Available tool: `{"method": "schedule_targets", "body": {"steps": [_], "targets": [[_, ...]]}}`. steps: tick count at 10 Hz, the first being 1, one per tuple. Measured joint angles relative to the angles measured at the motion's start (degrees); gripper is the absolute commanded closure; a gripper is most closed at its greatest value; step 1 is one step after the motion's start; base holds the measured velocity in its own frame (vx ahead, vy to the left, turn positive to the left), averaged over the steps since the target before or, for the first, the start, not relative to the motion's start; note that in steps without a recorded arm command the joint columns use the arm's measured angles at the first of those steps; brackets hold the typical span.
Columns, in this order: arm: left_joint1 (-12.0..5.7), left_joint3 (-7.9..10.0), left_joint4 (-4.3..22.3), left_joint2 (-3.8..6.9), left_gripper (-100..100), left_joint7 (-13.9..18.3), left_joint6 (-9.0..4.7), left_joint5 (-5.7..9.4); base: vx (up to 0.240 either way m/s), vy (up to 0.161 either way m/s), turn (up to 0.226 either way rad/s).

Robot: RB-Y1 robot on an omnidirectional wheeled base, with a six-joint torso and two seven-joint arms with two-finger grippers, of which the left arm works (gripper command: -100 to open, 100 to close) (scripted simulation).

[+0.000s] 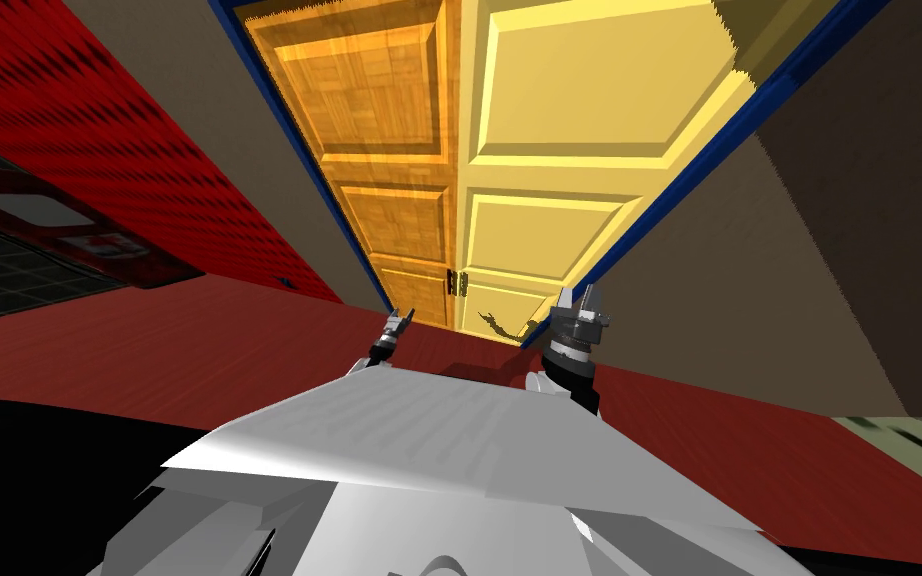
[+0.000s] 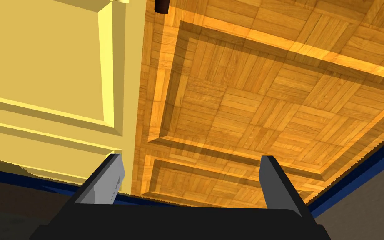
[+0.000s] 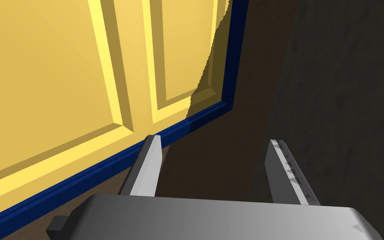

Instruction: Pull the door open

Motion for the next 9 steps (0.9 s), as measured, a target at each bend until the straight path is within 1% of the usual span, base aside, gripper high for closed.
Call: {"method": "schedule_targets", "body": {"steps": [1,3,4,5,6,7,9], "targets": [[-0.2,0.17,1.2,0.13,-100,-0.8,-0.31,-0.25,0.098,-0.062,-0.006],[-1.14,0.62,4.1,0.48,-100,-2.3,-0.95,-0.72,0.087,-0.053,-0.008],[-1.4,0.72,5.1,0.36,-100,-3.1,-1.07,-1.05,0.099,-0.068,-0.01],[-1.33,0.8,5.6,0.45,-100,-3.8,-0.99,-1.34,0.113,-0.052,-0.004],[-1.9,1.07,7.3,0.72,-100,-4.5,-1.43,-1.52,0.112,-0.062,-0.01],[-2.05,1.23,8.2,0.9,-100,-5.1,-1.62,-1.77,0.097,-0.063,-0.008],[-2.72,1.52,10.8,0.8,-100,-6.7,-2.26,-2.28,0.108,-0.056,-0.013]]}}
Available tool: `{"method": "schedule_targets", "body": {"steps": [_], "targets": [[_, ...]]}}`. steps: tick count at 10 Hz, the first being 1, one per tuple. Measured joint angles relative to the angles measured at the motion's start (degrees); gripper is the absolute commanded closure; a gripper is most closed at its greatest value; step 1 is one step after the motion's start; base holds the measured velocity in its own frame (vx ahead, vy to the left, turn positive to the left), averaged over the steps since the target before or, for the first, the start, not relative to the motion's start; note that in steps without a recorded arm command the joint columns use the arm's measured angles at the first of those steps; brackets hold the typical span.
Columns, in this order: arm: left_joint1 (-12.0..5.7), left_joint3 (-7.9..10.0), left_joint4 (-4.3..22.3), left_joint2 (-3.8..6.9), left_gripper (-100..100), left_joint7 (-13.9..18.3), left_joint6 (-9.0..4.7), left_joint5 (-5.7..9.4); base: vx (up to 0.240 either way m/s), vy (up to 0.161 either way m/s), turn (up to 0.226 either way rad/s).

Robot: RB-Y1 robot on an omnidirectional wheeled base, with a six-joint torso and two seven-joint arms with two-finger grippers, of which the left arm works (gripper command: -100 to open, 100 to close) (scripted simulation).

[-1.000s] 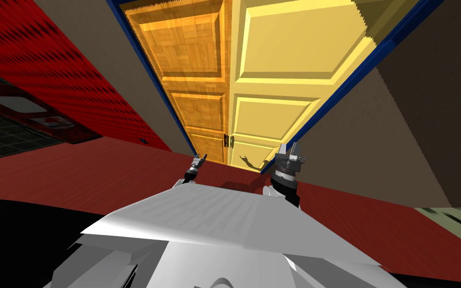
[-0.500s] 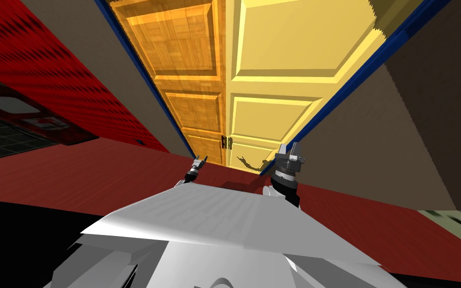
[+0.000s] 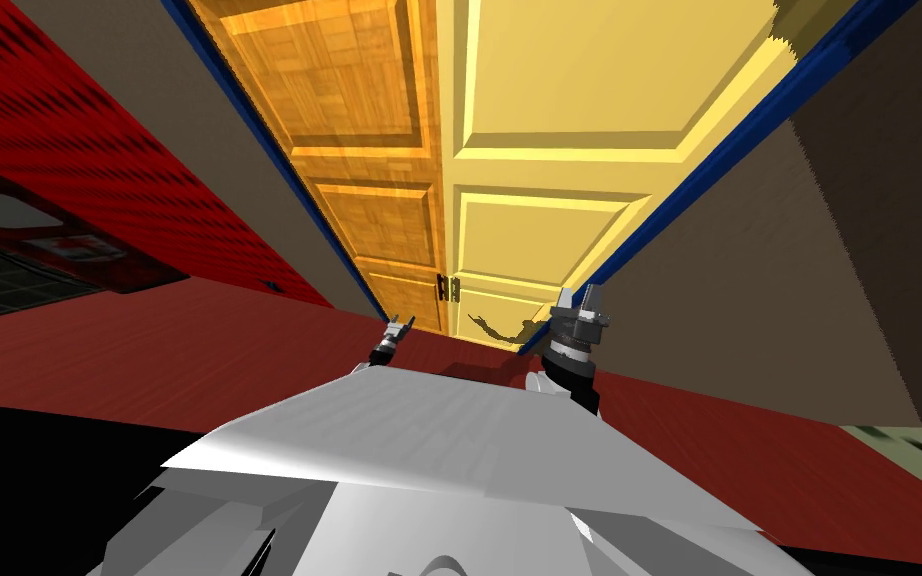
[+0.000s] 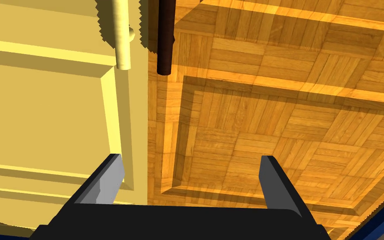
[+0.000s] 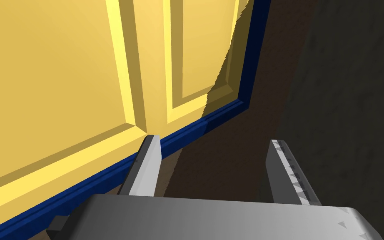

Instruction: Pull the door open

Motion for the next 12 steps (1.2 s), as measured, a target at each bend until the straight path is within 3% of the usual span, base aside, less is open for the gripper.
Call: {"method": "schedule_targets", "body": {"steps": [5,10,12], "targets": [[-1.9,0.91,6.6,0.48,-100,-4.3,-1.19,-1.55,0.155,-0.074,-0.017],[-3.8,1.51,11.6,0.71,-100,-7.8,-1.75,-2.85,0.146,-0.053,-0.021],[-4.39,1.65,12.9,0.72,-100,-8.6,-2.17,-3.07,0.003,-0.013,0.055]]}}
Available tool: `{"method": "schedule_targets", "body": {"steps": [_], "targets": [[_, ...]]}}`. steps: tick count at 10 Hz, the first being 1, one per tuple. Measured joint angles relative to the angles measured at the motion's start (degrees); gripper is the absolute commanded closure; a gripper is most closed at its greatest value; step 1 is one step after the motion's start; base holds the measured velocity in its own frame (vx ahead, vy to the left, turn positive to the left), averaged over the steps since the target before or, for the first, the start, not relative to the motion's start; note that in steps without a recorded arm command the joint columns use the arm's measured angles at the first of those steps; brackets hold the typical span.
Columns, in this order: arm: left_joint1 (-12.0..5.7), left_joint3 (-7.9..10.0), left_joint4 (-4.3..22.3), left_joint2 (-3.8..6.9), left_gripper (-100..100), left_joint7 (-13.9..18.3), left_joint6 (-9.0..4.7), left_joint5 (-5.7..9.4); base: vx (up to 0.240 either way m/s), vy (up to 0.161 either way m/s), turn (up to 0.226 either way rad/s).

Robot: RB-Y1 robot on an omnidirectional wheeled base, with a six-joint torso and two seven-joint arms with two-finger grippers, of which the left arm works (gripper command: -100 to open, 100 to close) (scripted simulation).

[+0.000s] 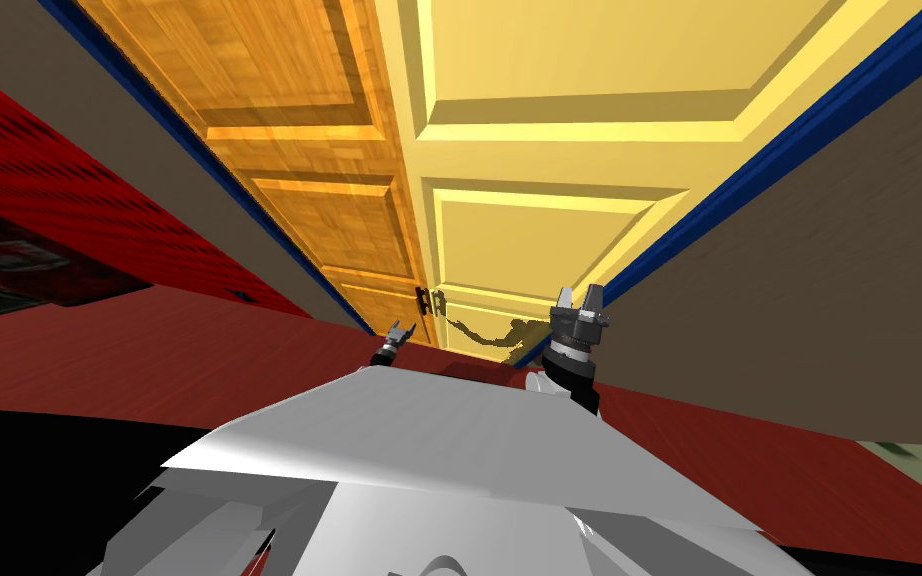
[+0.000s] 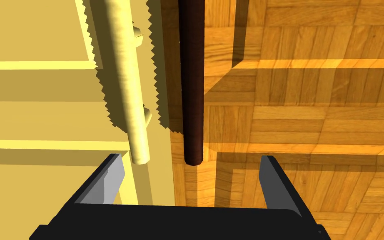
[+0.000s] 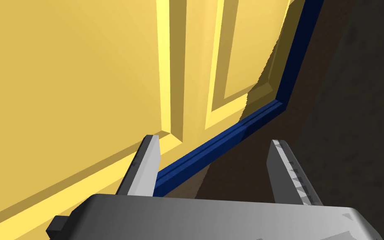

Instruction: Pull the door open

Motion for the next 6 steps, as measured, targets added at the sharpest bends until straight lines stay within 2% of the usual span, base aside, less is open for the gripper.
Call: {"method": "schedule_targets", "body": {"steps": [2,3,4,6], "targets": [[0.07,1.36,2.2,0.76,-100,-0.4,-0.54,-0.05,-0.161,0.019,0.085],[1.03,1.91,1.4,0.72,-100,-0.5,0.02,-0.28,-0.157,0.037,0.124],[1.27,2.9,2.2,1.21,-100,-0.6,0.22,-0.44,-0.157,0.049,0.116],[3.54,4.61,0.3,1.51,-100,-0.5,1.88,-1.1,-0.144,0.029,0.048]]}}
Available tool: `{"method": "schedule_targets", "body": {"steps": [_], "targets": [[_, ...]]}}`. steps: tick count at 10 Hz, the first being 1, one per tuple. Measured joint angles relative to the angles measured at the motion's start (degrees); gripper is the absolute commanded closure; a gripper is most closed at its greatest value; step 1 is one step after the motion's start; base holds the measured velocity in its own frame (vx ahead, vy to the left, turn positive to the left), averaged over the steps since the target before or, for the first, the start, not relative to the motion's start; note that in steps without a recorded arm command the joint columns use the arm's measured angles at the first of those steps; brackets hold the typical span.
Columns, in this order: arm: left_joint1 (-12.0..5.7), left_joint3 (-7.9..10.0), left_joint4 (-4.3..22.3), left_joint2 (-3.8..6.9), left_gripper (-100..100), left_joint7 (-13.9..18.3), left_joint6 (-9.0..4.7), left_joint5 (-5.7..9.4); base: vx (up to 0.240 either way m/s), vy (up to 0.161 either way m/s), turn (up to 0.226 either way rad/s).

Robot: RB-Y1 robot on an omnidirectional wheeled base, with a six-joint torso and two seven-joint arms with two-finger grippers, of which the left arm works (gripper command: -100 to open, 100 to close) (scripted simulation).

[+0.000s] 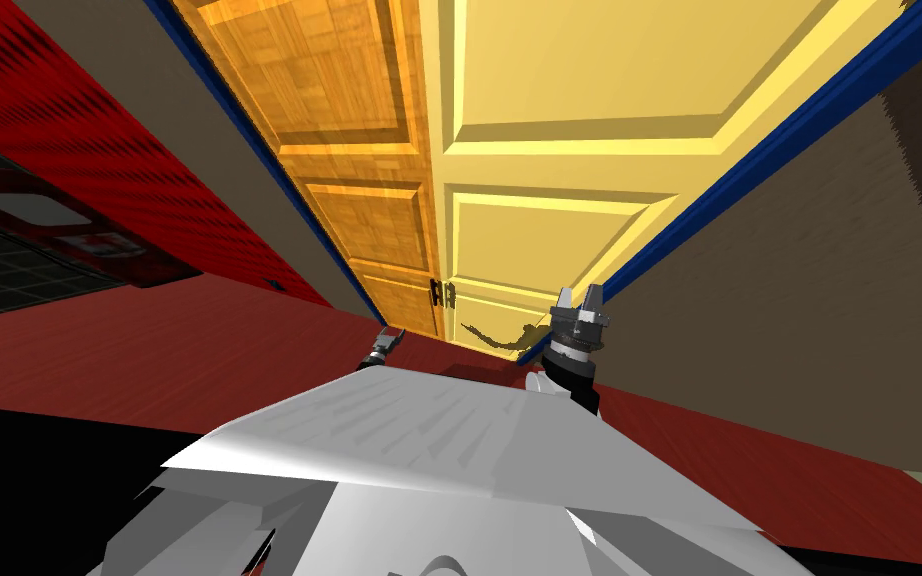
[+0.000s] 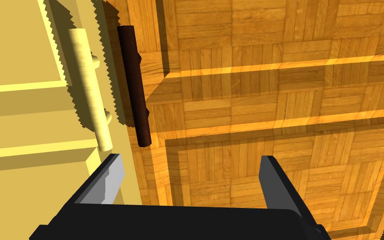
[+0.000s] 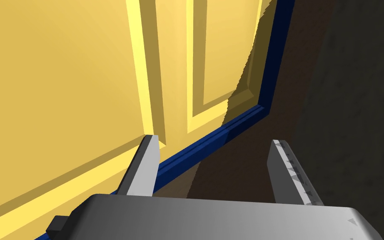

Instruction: Pull the door open

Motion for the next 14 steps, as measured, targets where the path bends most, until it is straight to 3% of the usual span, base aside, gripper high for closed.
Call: {"method": "schedule_targets", "body": {"steps": [3,5,9,12,14], "targets": [[-0.74,2.72,3.7,1.12,-100,-0.8,-0.5,-0.37,-0.1,0.025,0.086],[0.34,4.59,2.7,1.21,-100,-0.9,1.09,-1.15,-0.088,0.045,0.059],[-0.13,8.54,5.0,1.31,-100,-2.0,1.65,-2.58,-0.023,0.042,0.024],[-3.13,10.84,7.0,-0.44,-100,-3.2,1.92,-4.56,0.175,0.039,-0.078],[-3.89,10.55,4.9,-2.73,-100,-3.2,2.9,-5.72,0.17,0.002,-0.093]]}}
